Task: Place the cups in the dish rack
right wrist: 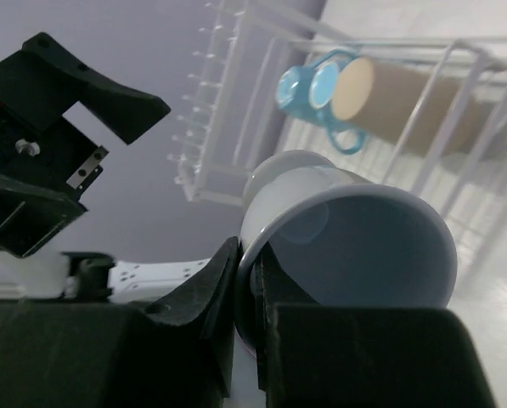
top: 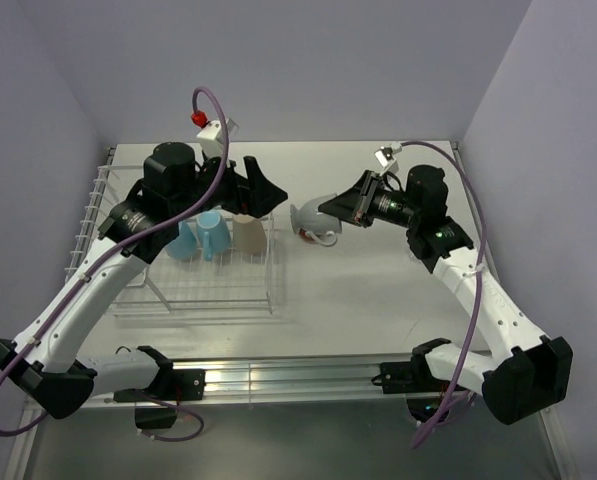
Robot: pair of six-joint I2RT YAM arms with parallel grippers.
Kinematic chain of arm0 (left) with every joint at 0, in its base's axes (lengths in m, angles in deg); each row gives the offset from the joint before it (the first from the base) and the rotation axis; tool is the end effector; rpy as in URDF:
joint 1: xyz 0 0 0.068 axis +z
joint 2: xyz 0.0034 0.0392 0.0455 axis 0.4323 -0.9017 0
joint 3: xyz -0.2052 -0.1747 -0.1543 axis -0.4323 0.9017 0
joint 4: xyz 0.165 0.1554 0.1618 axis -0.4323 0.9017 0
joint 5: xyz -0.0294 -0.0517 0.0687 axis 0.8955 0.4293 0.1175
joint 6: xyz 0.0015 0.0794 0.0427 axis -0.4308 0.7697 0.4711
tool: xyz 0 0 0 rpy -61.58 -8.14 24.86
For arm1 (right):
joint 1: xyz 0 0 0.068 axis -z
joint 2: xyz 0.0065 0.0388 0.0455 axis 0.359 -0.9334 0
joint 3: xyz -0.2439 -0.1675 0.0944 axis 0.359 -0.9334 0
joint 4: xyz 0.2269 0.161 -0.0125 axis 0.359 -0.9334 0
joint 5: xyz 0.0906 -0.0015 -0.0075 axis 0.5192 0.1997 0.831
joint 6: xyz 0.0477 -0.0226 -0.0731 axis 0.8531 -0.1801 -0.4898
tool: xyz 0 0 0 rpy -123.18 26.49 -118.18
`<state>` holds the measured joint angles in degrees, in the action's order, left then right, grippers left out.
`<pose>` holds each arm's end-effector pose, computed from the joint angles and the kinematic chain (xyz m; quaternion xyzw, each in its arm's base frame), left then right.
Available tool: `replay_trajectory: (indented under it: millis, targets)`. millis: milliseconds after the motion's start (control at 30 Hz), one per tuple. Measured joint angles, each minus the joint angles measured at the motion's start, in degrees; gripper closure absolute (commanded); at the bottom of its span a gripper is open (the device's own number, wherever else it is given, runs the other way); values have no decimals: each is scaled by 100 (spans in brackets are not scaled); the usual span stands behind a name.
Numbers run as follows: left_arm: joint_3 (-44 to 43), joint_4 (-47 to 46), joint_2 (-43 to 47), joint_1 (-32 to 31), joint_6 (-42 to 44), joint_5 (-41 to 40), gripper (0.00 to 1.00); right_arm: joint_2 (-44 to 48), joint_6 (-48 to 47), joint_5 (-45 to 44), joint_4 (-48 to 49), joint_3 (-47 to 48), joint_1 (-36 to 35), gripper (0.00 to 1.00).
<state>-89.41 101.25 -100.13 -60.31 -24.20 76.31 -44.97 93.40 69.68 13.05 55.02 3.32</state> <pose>0.2374 -0.1892 0.4760 0.1383 0.7796 -0.3907 0.4694 0.2532 0.1368 0.3935 -0.0045 0.7548 0.5637 0.3355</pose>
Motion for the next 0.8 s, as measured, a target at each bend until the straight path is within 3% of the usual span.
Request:
replay_trajectory:
  millis: [200, 500, 800]
  targets:
    - [81, -424, 39, 0, -92, 354, 1, -2, 1349, 573, 1626, -675, -2, 100]
    - [382, -577, 37, 0, -98, 673, 1, -173, 2863, 979, 3974, -890, -4, 100]
    - [468, -907, 20, 0, -181, 1106, 1, -439, 3427, 1104, 4806, -925, -4, 100]
